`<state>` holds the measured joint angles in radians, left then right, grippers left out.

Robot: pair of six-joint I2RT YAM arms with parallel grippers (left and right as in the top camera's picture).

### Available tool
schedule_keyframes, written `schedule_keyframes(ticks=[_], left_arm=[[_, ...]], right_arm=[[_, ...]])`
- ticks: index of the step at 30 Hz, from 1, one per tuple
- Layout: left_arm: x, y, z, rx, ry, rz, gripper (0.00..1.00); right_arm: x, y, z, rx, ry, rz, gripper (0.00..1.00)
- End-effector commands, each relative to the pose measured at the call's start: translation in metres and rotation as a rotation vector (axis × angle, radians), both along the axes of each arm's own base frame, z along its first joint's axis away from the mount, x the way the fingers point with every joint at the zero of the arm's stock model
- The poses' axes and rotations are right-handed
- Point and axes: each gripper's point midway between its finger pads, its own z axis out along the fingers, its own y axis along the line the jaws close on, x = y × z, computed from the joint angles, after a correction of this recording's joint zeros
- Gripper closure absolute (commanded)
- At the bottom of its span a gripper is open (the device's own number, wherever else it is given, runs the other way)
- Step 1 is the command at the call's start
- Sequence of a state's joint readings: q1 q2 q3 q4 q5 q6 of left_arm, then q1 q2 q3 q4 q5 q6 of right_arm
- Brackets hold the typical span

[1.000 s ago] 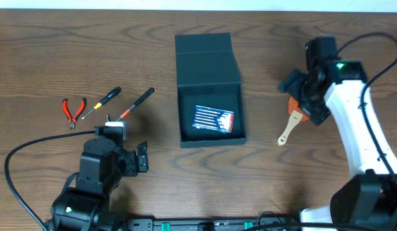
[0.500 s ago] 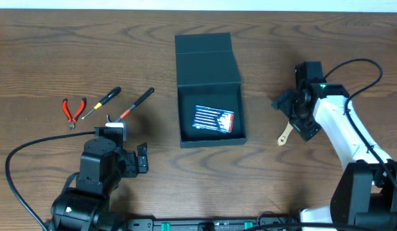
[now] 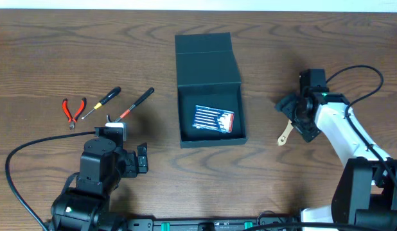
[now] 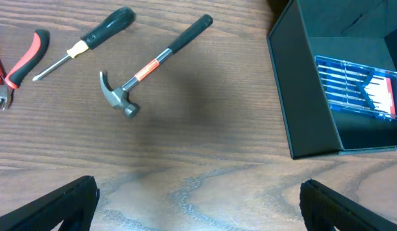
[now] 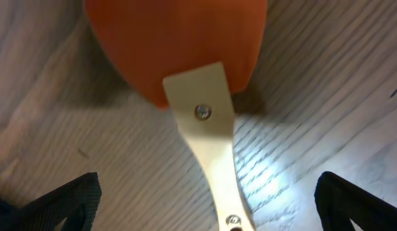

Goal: Pack container
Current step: 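Grasp the orange scraper handle with the right gripper and lift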

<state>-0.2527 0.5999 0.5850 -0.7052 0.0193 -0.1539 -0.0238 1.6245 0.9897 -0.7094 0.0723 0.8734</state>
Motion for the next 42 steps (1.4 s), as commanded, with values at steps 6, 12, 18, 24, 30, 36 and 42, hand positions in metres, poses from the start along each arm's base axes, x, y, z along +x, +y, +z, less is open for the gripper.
schedule_keyframes(ticks=[6,12,18,24,30,36,42], left_arm=[[0.003,-0.001,0.011,-0.007,-0.027,-0.002,0.01],[0.004,-0.002,0.011,-0.008,-0.029,-0.002,0.02],[0.004,-0.002,0.011,-0.008,-0.030,-0.001,0.01],[0.006,-0.002,0.013,-0.011,-0.041,-0.002,0.02],[0.007,-0.003,0.015,-0.014,-0.050,-0.002,0.02],[0.007,-0.003,0.015,-0.014,-0.051,-0.002,0.01],[0.007,-0.003,0.015,-0.014,-0.051,-0.002,0.01]], right_arm=[[-0.006,-0.010,-0.027,-0.018,0.080,0.016,0.02],[-0.006,-0.007,-0.050,-0.002,0.122,0.027,0.03],[-0.008,-0.007,-0.063,-0.001,0.152,0.029,0.03],[-0.006,-0.007,-0.063,-0.002,0.147,0.038,0.12],[-0.006,-0.007,-0.063,-0.002,0.146,0.038,0.31],[-0.006,-0.006,-0.063,-0.002,0.147,0.042,0.47],[-0.006,-0.006,-0.063,-0.002,0.147,0.042,0.64]])
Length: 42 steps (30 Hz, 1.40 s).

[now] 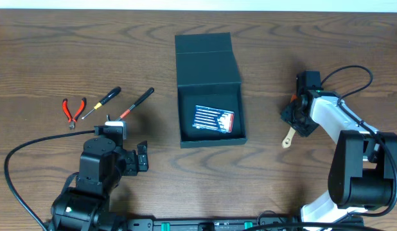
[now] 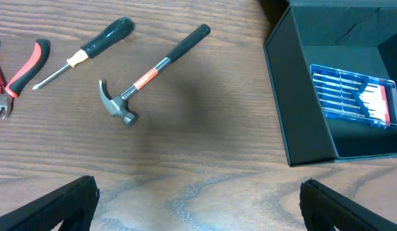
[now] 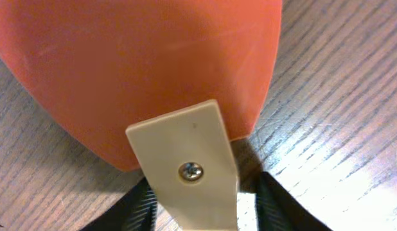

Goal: Pack container
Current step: 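Grasp the orange scraper handle with the right gripper and lift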

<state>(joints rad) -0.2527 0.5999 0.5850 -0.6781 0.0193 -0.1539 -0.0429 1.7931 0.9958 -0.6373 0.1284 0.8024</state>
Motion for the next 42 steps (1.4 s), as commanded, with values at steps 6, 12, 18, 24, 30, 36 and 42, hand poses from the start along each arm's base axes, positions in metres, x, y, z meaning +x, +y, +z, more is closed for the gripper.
schedule_keyframes(ticks=[6,12,18,24,30,36,42], left_arm=[[0.003,-0.001,0.010,-0.007,-0.024,-0.002,0.01],[0.003,-0.001,0.010,-0.007,-0.024,-0.002,0.02],[0.003,-0.001,0.010,-0.007,-0.024,-0.002,0.01],[0.003,-0.001,0.010,-0.007,-0.024,-0.001,0.01],[0.003,-0.001,0.010,-0.007,-0.024,-0.001,0.02],[0.003,-0.001,0.010,-0.007,-0.024,-0.001,0.02],[0.003,-0.001,0.010,-0.007,-0.024,-0.001,0.02]], right_arm=[[-0.009,0.010,-0.017,0.062,0.049,-0.003,0.77],[-0.009,0.012,-0.018,0.072,0.048,-0.001,0.87],[-0.009,0.012,-0.018,0.072,0.048,-0.001,0.99],[-0.008,0.012,-0.018,0.072,0.048,-0.001,0.99],[-0.008,0.012,-0.018,0.072,0.048,-0.001,0.99],[-0.006,0.012,-0.017,0.071,0.038,0.000,0.99],[0.004,0.011,-0.011,0.065,0.015,0.034,0.99]])
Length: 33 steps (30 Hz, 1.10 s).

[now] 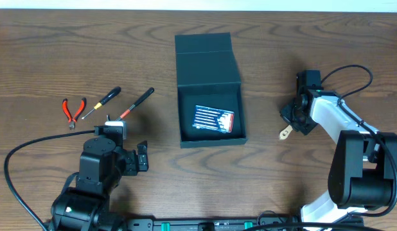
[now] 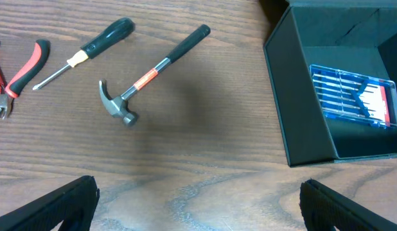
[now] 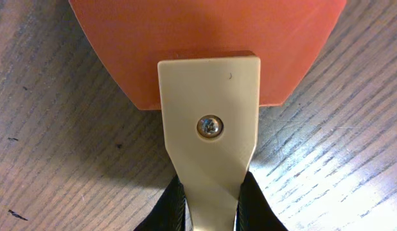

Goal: Pack container
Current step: 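Grasp the orange scraper handle with the right gripper and lift, then carry the scraper into the box and open the right gripper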

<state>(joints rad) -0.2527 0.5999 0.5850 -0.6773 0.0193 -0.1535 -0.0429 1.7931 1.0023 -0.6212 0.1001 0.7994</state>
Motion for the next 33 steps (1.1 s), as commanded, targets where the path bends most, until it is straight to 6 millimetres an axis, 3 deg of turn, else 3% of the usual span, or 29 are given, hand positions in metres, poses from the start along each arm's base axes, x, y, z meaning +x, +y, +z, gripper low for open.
schedule_keyframes(ticks=[1,13,21,27,33], left_arm=[[0.002,-0.001,0.010,-0.007,-0.024,-0.001,0.02],[0.002,-0.001,0.010,-0.006,-0.024,-0.001,0.02],[0.002,-0.001,0.010,-0.006,-0.024,-0.001,0.02],[0.002,-0.001,0.010,-0.006,-0.024,-0.001,0.01],[0.002,-0.001,0.010,-0.007,-0.024,-0.002,0.01]], right_arm=[[-0.002,0.007,-0.011,0.038,0.038,0.033,0.99],[0.024,0.005,0.046,0.003,-0.071,0.150,0.99],[0.032,0.005,0.094,-0.069,-0.154,0.262,0.99],[0.032,0.006,0.112,-0.107,-0.180,0.293,0.99],[0.048,0.025,0.145,-0.175,-0.224,0.553,0.99]])
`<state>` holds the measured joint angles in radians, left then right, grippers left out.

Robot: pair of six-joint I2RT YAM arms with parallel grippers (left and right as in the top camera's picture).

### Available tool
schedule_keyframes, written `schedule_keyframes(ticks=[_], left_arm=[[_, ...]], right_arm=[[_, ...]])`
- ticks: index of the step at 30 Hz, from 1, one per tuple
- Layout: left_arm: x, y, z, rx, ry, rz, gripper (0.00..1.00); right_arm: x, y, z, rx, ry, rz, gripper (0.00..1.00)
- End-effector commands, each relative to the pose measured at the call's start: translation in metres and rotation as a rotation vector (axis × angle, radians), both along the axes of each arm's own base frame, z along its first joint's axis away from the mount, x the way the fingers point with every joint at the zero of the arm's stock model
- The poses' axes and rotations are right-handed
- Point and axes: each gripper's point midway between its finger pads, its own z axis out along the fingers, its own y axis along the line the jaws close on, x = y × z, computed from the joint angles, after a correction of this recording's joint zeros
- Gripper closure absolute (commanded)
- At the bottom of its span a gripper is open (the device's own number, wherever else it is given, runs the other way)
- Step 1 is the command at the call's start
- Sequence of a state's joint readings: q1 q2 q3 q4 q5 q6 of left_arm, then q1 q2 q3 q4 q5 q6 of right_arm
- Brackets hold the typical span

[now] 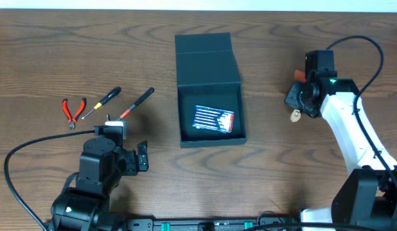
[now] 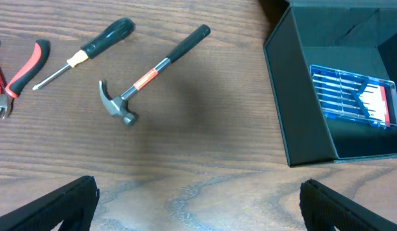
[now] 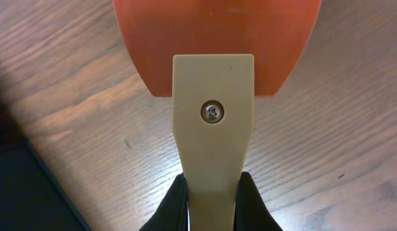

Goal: Pack container
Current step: 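Carry the scraper into the box and open the right gripper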

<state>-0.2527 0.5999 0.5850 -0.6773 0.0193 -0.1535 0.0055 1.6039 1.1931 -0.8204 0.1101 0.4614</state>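
Observation:
A scraper [image 3: 213, 96] with an orange blade and a cream handle is held off the table by my right gripper [image 3: 213, 199], which is shut on the handle. In the overhead view that gripper [image 1: 301, 102] hangs to the right of the open dark box [image 1: 211, 142], with the handle end [image 1: 294, 116] sticking out below it. A blue pack of small screwdrivers [image 1: 213, 119] lies inside the box. My left gripper [image 2: 198, 192] stands open near the front left, with nothing between its fingers.
A hammer [image 2: 150, 67], a black-handled screwdriver [image 2: 83, 50] and red pliers [image 2: 15, 70] lie on the wood left of the box. The box lid [image 1: 207, 61] lies open toward the back. A box corner [image 3: 18, 192] shows at the lower left of the right wrist view.
My right gripper, still shut on the scraper handle, has risen from the table and moved toward the back. The box corner has come into its wrist view. The left arm is unchanged.
At first my right gripper stood open over the scraper lying on the table right of the box. Its fingers were then close beside the handle, then shut on it with the scraper still on the wood. Now the scraper hangs above the table.

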Motion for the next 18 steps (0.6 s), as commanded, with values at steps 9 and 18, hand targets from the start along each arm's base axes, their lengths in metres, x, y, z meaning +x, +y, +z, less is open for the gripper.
schedule_keyframes(ticks=[9,18], left_arm=[[0.002,-0.001,0.010,-0.006,-0.024,-0.001,0.01],[0.002,-0.001,0.010,-0.006,-0.023,-0.001,0.02]], right_arm=[[0.016,0.102,0.115,-0.251,-0.121,0.897,0.99],[-0.026,0.196,0.111,-0.376,-0.117,1.554,0.99]])
